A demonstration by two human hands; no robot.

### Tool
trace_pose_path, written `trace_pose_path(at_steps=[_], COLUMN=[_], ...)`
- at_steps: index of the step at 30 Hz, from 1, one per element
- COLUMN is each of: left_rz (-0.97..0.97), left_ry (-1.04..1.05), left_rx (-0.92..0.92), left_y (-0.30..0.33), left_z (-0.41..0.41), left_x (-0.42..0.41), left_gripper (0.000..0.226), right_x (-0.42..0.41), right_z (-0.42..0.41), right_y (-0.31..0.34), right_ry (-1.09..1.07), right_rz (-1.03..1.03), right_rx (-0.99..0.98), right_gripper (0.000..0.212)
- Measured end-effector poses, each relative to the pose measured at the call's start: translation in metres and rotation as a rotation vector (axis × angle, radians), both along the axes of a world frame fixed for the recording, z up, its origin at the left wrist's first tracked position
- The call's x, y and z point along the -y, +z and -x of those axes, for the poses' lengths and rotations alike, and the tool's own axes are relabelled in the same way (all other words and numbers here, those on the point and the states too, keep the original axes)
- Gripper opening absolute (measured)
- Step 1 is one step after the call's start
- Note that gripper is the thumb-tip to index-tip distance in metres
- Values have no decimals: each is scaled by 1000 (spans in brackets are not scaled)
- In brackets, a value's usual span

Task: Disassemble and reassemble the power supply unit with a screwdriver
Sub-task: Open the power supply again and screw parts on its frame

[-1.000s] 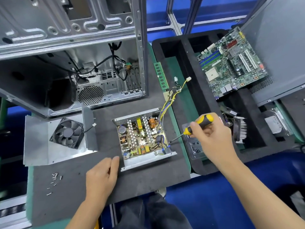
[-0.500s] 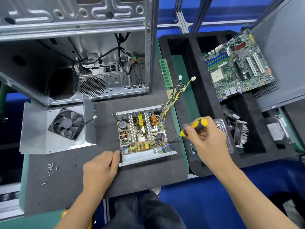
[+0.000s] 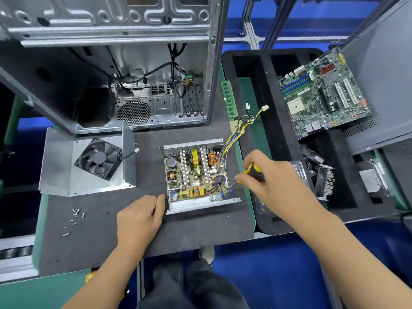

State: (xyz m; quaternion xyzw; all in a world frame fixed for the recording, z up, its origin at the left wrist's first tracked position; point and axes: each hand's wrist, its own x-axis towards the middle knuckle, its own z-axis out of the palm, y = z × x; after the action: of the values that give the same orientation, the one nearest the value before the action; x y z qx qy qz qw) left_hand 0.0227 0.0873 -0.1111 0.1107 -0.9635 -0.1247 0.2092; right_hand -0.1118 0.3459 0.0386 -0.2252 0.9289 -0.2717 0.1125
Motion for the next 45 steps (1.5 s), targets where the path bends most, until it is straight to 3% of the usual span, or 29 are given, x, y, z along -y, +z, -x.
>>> trace_pose_path(at_steps=[3, 6, 9, 13, 15, 18, 22, 24, 28, 33, 37, 40, 42, 43, 45], left_rz=[7, 20, 34, 40, 40, 50, 53, 45, 22, 23, 25, 25, 24, 24, 26], left_ry=[20, 28, 10, 12, 15, 32, 54, 57, 64, 62, 68, 67, 67, 62, 57], left_rx=[-7, -11, 19, 53, 58, 69, 80, 80, 97, 111, 98, 102, 107, 107, 100], left_y=[1, 2, 4, 5, 5, 3, 1, 1, 3, 4, 5, 5, 4, 4, 4], left_z=[0, 1, 4, 5, 6, 7, 8, 8, 8, 9, 9, 9, 9, 9, 9], left_x=[-1, -2, 0, 0, 0, 0, 0, 0, 0, 0, 0, 0, 1, 1, 1], left_gripper=[47, 45, 43, 42, 42, 42, 41, 41, 41, 40, 40, 40, 40, 40, 40], right_x=[6, 12, 21, 35, 41, 43, 45, 48, 44, 44, 40, 43, 42, 41, 38], right_z=[3, 3, 1, -4, -3, 3, -1, -4, 1, 5, 9, 9, 9, 9, 10], right_y=[10, 19, 25, 29, 32, 33, 32, 37, 31, 33, 32, 32, 33, 33, 34], right_ry=[95, 204, 187, 139, 189, 310, 400, 352, 441, 344, 383, 380, 316, 295, 307], right_rz=[-190, -241, -410, -707, -666, -477, -713, -778, -579, -802, -635, -720, -859, -861, -677], right_rx=[-124, -133, -123, -269, -214, 25, -178, -271, -116, -186, -43, -102, -204, -183, -66], right_gripper=[37, 22, 28, 29, 23, 14, 9, 25, 19, 11, 13, 9, 29, 34, 28])
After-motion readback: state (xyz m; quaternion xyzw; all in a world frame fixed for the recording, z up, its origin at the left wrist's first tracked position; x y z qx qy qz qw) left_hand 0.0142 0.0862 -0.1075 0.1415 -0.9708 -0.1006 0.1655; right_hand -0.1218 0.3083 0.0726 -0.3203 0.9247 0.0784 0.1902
